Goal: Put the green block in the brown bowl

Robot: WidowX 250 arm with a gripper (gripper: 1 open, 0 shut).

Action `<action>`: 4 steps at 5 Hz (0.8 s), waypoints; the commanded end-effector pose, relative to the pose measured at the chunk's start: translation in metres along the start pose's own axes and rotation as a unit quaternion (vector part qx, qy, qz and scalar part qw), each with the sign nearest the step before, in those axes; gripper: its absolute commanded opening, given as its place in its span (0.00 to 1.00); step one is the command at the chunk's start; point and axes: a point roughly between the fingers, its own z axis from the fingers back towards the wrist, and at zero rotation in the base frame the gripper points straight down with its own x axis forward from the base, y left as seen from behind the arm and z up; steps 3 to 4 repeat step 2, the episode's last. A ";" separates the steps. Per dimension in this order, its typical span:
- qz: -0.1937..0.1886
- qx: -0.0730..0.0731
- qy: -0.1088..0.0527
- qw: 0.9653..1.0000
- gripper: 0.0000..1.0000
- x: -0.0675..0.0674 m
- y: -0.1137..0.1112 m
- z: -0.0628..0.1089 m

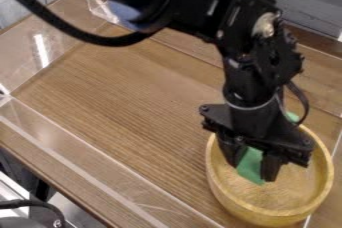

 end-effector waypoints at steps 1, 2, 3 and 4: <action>0.006 -0.012 -0.023 1.000 0.00 0.013 -0.004 0.010; 0.009 -0.014 -0.022 1.000 0.00 0.014 -0.004 0.009; 0.009 -0.014 -0.022 1.000 0.00 0.014 -0.004 0.009; 0.009 -0.014 -0.022 1.000 0.00 0.014 -0.004 0.009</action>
